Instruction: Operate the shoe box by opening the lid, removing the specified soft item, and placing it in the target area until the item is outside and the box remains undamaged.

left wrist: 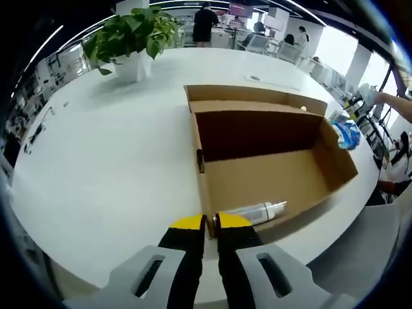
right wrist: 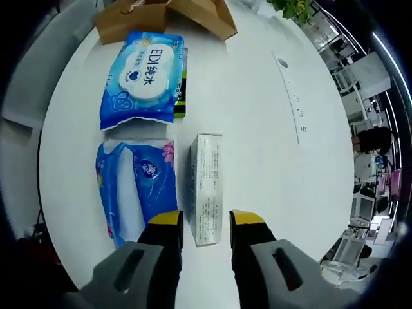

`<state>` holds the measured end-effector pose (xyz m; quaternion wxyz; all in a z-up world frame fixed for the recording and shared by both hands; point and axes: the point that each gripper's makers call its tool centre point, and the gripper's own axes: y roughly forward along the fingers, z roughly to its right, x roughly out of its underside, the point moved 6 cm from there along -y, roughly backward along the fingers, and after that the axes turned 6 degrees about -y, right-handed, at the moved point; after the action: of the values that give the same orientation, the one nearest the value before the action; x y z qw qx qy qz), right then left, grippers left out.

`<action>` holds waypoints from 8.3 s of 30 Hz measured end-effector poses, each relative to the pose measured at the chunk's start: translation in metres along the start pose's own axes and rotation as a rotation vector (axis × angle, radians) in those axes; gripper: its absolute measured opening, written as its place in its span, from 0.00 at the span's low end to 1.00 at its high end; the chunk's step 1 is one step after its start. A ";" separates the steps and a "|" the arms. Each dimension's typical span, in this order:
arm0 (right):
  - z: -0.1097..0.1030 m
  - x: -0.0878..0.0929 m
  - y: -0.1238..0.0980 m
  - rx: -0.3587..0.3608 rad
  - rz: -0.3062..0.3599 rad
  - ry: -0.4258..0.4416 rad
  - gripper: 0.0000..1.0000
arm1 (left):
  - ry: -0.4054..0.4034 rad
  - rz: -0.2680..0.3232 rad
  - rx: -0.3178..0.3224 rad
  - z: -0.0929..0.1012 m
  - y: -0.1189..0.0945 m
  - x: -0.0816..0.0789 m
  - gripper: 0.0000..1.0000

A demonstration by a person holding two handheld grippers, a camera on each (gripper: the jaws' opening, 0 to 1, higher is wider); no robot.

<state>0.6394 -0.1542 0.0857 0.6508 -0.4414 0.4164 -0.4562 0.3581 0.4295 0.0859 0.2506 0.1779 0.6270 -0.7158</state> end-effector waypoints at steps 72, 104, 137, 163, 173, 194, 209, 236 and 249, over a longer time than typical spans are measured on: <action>-0.146 -0.107 -0.114 0.314 0.435 0.710 0.79 | 0.605 -0.063 0.319 0.041 -0.013 -0.068 0.48; -0.190 -0.146 -0.135 0.472 0.541 0.907 0.81 | 0.844 -0.197 0.382 0.062 0.014 -0.096 0.51; -0.231 -0.162 -0.125 0.441 0.524 1.011 0.80 | 1.208 -0.675 0.530 0.080 0.070 -0.038 0.57; -0.228 -0.161 -0.120 0.435 0.479 1.031 0.76 | 1.184 -0.590 0.496 0.061 0.090 -0.022 0.50; -0.226 -0.158 -0.119 0.448 0.477 1.039 0.74 | 1.176 -0.583 0.492 0.056 0.092 -0.020 0.35; -0.228 -0.164 -0.131 0.489 0.536 1.043 0.72 | 1.200 -0.476 0.394 0.071 0.085 -0.021 0.20; -0.249 -0.154 -0.145 0.567 0.574 1.101 0.71 | 1.079 -0.350 0.400 0.095 0.052 -0.033 0.17; -0.219 -0.224 -0.150 0.464 0.748 0.852 0.54 | 1.059 -0.183 0.550 0.139 0.022 -0.067 0.17; -0.191 -0.268 -0.139 0.358 0.844 0.709 0.45 | 1.101 -0.167 0.686 0.163 0.004 -0.058 0.17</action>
<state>0.3639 0.0391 0.2056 0.6617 0.0595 0.6654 -0.3404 0.4170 0.2759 0.1407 -0.2348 0.5390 0.4113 -0.6966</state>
